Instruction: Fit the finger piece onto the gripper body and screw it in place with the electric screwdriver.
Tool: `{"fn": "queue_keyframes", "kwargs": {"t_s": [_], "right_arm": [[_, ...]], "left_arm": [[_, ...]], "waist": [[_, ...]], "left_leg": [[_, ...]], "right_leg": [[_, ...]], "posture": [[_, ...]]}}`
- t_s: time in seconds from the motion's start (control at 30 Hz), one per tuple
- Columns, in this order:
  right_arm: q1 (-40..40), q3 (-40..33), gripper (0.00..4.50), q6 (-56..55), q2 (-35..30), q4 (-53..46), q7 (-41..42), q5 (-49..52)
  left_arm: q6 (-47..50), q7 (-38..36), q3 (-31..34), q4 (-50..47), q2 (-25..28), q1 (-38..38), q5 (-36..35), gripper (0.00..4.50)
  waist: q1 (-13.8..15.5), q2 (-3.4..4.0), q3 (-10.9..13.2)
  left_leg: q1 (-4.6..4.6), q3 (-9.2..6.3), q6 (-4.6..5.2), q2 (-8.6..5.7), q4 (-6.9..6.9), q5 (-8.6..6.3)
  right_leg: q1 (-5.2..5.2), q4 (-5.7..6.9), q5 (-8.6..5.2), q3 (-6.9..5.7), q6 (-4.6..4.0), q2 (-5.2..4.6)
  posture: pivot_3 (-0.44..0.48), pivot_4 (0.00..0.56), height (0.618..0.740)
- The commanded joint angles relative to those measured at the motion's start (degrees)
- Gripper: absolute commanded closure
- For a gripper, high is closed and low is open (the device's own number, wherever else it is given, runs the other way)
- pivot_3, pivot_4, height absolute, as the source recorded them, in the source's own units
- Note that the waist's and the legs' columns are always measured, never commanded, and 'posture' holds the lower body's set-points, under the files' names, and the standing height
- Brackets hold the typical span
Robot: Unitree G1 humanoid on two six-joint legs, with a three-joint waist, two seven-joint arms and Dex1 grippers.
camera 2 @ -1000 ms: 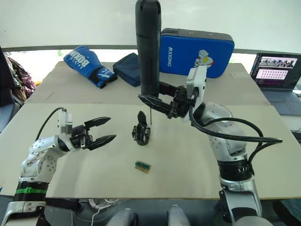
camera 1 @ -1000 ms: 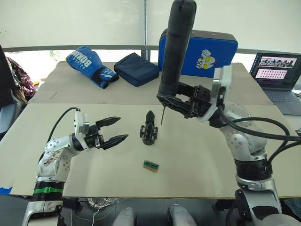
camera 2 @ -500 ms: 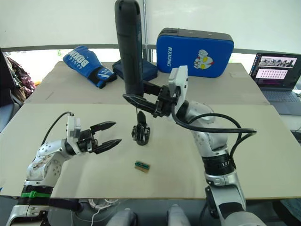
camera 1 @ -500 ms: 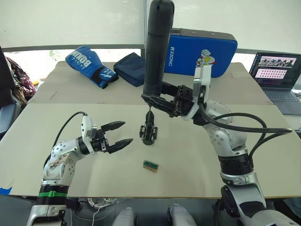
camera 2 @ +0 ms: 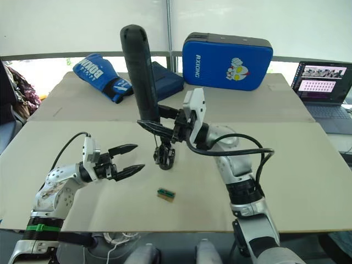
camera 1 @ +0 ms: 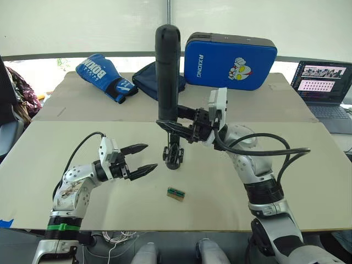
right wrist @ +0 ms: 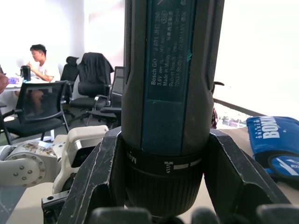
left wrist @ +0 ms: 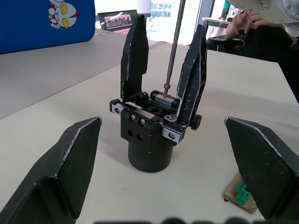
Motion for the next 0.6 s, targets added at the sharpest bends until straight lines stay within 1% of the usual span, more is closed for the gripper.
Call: {"fn": "queue_keyframes", "kwargs": {"t_s": [0.03,0.6], "right_arm": [[-1.31,-0.96,2.57,-2.98,0.20,-0.94,0.96,0.08],[-0.35,-0.40,2.57,-2.77,1.83,-0.34,1.31,-0.34]], "left_arm": [[-0.68,0.17,-0.11,-1.76,0.23,0.19,0.41,0.00],[-0.57,0.61,-0.62,-2.81,0.17,1.54,0.68,0.00]], "waist": [[-0.05,0.00,0.00],[-0.66,0.00,0.00]], "left_leg": [[0.00,0.00,0.00,0.00,0.00,0.00],[0.00,-0.03,-0.01,0.00,-0.06,-0.01]], "right_leg": [[0.00,0.00,0.00,0.00,0.00,0.00],[-0.02,-0.01,0.00,0.00,0.00,-0.01]], "posture": [[0.000,0.150,0.740],[0.000,0.150,0.740]]}}
